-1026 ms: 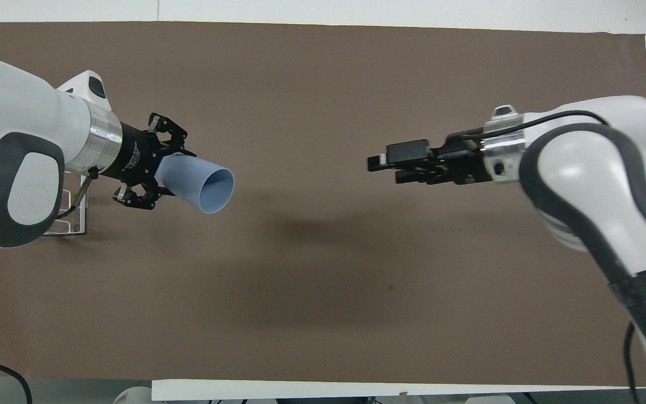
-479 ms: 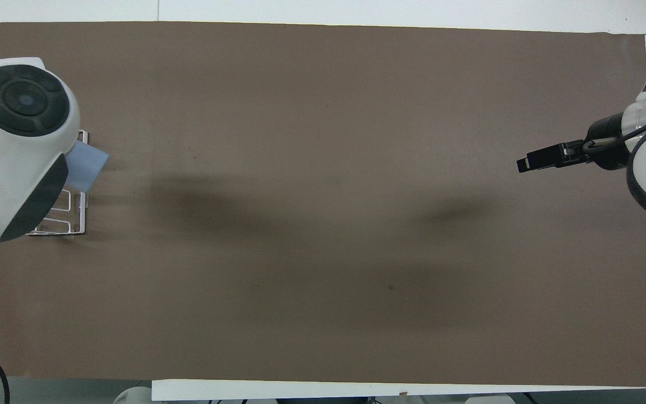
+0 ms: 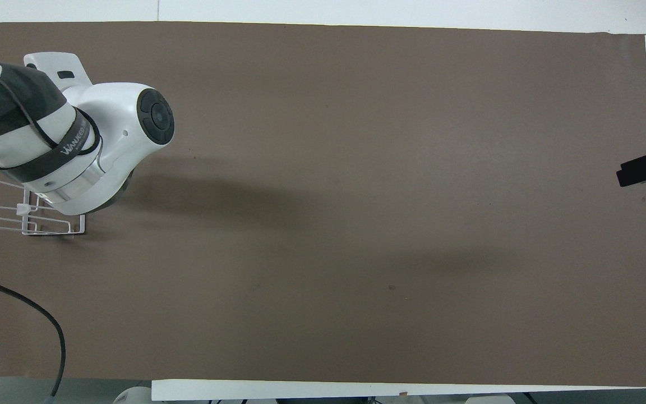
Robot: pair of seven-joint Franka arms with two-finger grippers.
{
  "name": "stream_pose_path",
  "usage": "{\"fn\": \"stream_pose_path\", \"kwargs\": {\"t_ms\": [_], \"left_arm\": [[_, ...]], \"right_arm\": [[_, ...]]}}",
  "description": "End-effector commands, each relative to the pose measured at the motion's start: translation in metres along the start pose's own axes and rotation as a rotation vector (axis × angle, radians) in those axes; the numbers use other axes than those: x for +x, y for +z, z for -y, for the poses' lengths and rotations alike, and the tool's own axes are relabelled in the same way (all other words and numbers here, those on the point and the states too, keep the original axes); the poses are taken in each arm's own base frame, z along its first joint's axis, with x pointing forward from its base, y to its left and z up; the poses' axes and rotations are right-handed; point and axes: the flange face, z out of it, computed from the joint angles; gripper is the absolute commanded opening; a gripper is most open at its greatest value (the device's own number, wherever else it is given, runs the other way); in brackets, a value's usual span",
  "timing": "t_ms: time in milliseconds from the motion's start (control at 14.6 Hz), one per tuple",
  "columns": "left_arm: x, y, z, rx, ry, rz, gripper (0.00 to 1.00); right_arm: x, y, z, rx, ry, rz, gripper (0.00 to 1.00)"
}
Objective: Hang cup on cup holder
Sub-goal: 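Carry the cup to the wire rack with the left gripper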
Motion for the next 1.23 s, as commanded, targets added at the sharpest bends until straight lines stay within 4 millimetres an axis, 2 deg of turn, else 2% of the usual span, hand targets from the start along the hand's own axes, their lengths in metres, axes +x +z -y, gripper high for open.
{"fn": "stream_pose_path", "kwargs": {"t_ms": [0,137,205,274,479,821,958,1026,1163], "left_arm": [[0.003,0.014,-0.022,0.024,-0.072,-0.122,0.00],[-0.009,0.028,-0.037,0.038,-0.111,-0.167,0.00],[-0.010,0.042,-0.043,0.055,-0.148,-0.189,0.00],[-0.013,0.046,-0.047,0.059,-0.156,-0.197,0.00],[-0.026,0.058,-0.050,0.079,-0.213,-0.206,0.00],[-0.045,0.061,-0.044,0.103,-0.244,-0.188,0.00],[-0.063,0.065,-0.041,0.109,-0.249,-0.181,0.01],[-0.077,0.069,-0.037,0.111,-0.219,-0.183,0.27],[-0.090,0.070,-0.037,0.105,-0.227,-0.185,0.30]], "right_arm": [[0.012,0.013,0.001,0.023,0.016,0.034,1.00],[0.017,0.013,0.015,0.020,-0.008,0.034,1.00],[0.020,0.013,0.031,0.015,-0.037,0.039,1.00],[0.018,0.014,0.032,0.009,-0.039,0.056,1.00],[0.013,0.014,0.016,0.011,-0.009,0.062,1.00],[0.007,0.014,0.020,0.013,-0.012,0.080,1.00],[0.007,0.014,0.020,0.013,-0.014,0.077,1.00],[0.006,0.015,0.019,0.014,-0.014,0.081,1.00],[0.005,0.015,0.015,0.015,-0.006,0.083,1.00]]}}
